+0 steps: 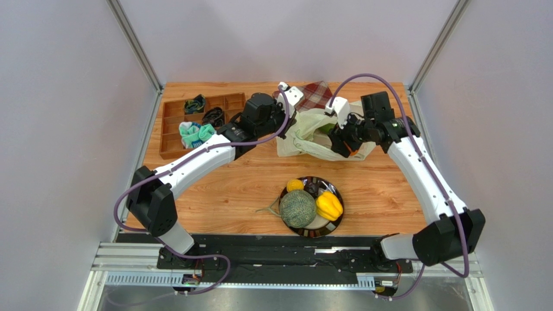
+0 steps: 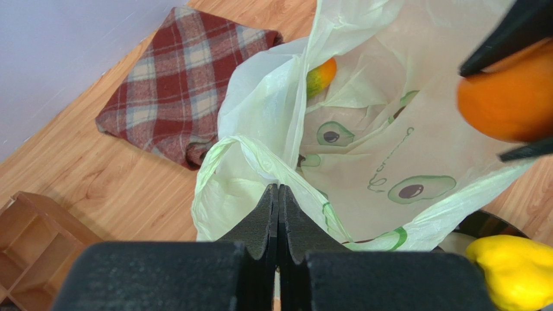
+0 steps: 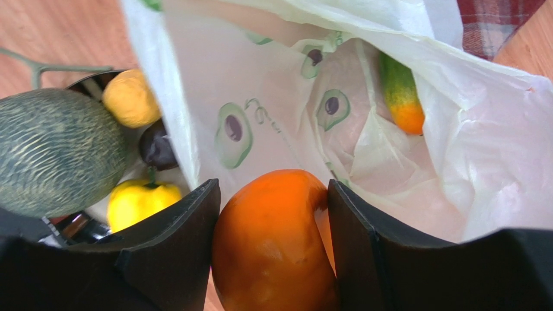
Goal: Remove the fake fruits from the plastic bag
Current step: Take out the fake fruit from the plastic bag, then place the fake fruit on the plate.
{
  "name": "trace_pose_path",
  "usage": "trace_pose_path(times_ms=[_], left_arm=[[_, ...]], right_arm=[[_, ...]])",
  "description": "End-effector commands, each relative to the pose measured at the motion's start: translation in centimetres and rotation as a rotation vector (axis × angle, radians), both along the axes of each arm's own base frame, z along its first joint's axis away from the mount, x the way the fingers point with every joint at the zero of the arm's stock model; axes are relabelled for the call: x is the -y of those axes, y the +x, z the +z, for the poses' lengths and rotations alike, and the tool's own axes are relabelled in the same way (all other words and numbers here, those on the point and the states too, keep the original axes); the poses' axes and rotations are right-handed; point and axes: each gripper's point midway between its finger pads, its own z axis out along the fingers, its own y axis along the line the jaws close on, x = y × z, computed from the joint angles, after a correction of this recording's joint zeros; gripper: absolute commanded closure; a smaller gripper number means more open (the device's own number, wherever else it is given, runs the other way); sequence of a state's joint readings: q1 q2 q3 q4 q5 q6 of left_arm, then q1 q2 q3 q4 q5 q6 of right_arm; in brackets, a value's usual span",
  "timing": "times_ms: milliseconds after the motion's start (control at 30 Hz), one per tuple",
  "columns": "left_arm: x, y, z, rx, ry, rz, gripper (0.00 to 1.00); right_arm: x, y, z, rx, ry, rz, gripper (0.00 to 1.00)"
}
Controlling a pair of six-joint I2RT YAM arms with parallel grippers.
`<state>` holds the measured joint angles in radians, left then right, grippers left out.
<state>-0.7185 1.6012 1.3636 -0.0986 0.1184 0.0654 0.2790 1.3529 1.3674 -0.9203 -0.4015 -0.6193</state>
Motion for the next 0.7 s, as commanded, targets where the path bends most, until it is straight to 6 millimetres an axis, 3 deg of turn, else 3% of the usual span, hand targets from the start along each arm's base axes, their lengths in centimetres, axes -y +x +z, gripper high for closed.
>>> trace_pose_path(times_ms=[0,33,133,167,267,300,400,567,667], left_arm=[[0.9,0.5,2.4,0.022,-0.053,-0.012,1.00],[0.9,0.4,1.8,-0.013,-0.050,-0.007,1.00],[0.5,0.4,1.5,-0.035,-0.057,0.005,1.00],[0.4,0.2,1.6,-0.034,-0.060,0.001,1.00],[0.3,-0.4,1.5,-0.041,-0.063,-0.018,1.00],[0.2,-0.5,1.5,-0.043,-0.061,-0.018,1.00],[-0.1,-1.0,0.6,-0.056,-0.048,-0.018,1.00],[-0.6,-1.9,-0.7,-0.080,-0.036,-0.030,1.00],[-0.8,-2.6,-1.1,-0.093,-0.032,-0.045,1.00]], right_arm=[[-0.9,-5.6,3.7,-0.015,0.084,0.111,0.48],[-1.0,-7.1,4.8,0.005,0.101,0.139,0.48],[-1.6,-12.1,4.0,-0.034,0.105,0.251,0.47],[-1.9,-13.9,1.2,-0.101,0.085,0.290,0.47],[-2.9,-16.6,-1.2,-0.080,0.085,0.374,0.47],[-3.3,-16.9,-3.2,-0.095,0.077,0.384,0.47],[-4.9,-18.8,-5.8,-0.077,0.071,0.482,0.47],[-7.6,-20.6,-7.5,0.049,0.067,0.637,0.46],[-8.1,-20.3,-8.6,0.120,0.042,0.662,0.44]])
